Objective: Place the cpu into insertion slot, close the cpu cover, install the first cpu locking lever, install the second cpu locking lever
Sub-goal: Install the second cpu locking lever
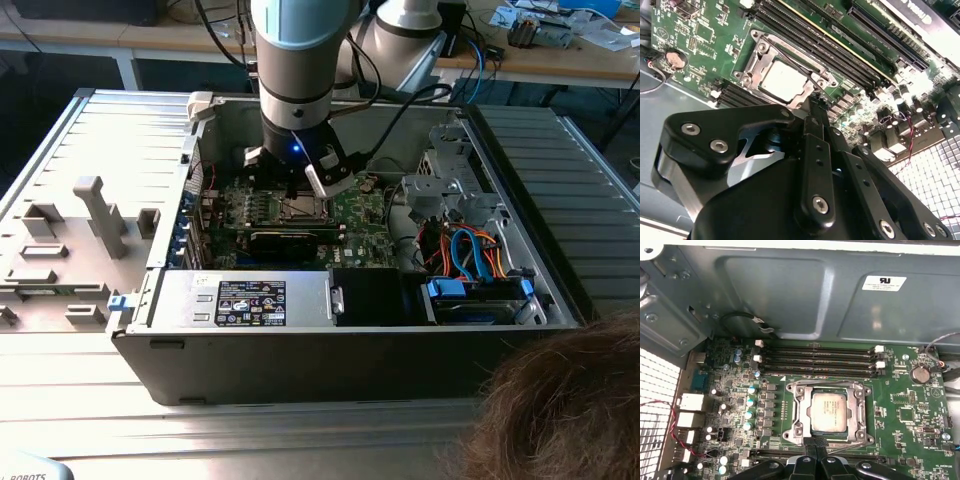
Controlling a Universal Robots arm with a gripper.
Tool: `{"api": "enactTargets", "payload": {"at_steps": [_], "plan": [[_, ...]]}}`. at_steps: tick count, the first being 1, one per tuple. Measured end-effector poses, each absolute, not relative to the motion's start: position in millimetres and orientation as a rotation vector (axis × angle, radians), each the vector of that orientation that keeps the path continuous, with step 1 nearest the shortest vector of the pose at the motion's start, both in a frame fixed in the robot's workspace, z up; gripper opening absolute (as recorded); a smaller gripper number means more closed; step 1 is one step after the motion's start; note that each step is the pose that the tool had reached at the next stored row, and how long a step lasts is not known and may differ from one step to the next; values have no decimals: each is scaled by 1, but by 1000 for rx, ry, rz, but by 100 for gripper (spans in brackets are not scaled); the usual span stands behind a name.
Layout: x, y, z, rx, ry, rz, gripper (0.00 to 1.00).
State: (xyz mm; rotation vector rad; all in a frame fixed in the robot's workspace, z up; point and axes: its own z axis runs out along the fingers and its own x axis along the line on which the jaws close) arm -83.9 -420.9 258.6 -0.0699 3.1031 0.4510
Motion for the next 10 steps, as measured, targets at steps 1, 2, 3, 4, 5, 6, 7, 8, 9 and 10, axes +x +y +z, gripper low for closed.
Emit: {"api": "enactTargets", "payload": {"at_steps": [1, 2, 3, 4, 5, 6, 7, 8, 9, 10], "plan": [[-83, -421, 259, -70, 3103, 451, 11], [-83, -421, 259, -70, 3103, 451, 11], [-82, -421, 259, -70, 3103, 451, 11], [-82, -422, 259, -70, 3103, 451, 11], [-82, -422, 259, -70, 3103, 451, 11], [-81, -422, 259, -70, 3103, 451, 11], [-81, -422, 259, -70, 3103, 451, 11], [-80, -422, 259, -70, 3103, 451, 11], [-80, -422, 259, -70, 3103, 451, 11], [-79, -422, 259, -70, 3103, 451, 11]]}}
